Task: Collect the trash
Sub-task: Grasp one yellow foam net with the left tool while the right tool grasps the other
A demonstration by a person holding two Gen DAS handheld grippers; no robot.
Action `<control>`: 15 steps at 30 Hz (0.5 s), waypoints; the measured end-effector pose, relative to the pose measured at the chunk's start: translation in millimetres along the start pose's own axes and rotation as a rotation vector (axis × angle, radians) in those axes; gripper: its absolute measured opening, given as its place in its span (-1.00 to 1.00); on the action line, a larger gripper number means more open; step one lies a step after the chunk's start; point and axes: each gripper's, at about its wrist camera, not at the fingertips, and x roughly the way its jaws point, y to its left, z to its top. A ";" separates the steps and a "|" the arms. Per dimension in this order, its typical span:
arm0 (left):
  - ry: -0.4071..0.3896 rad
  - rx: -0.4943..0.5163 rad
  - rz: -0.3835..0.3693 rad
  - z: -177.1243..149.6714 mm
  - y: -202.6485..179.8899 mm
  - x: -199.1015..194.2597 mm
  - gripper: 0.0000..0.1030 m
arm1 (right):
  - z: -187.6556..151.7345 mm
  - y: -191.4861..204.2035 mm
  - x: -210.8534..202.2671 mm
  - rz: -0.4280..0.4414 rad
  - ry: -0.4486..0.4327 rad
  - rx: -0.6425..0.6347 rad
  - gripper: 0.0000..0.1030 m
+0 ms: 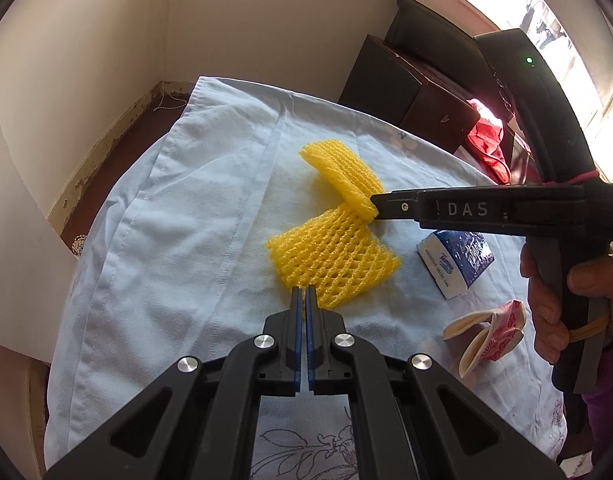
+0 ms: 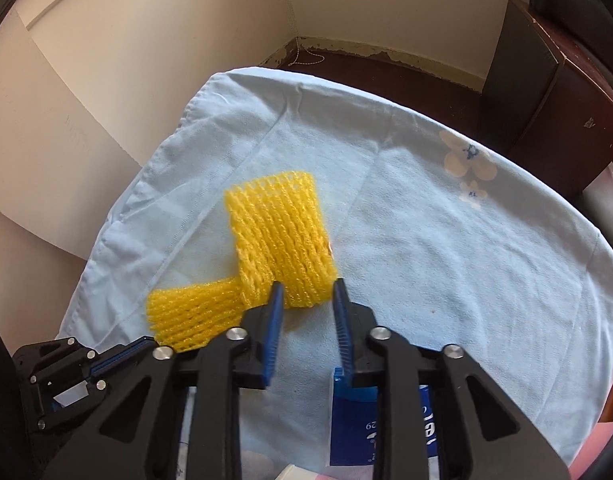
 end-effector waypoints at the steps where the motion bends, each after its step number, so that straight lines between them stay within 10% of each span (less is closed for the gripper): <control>1: -0.003 0.001 0.001 -0.3 -0.1 -1.7 -0.98 | -1.4 -1.2 -1.3 0.006 -0.008 0.009 -0.78; 15: -0.137 0.034 -0.024 6.9 -22.2 -56.4 -0.98 | -60.5 -30.0 -106.9 0.037 -0.272 0.162 -0.82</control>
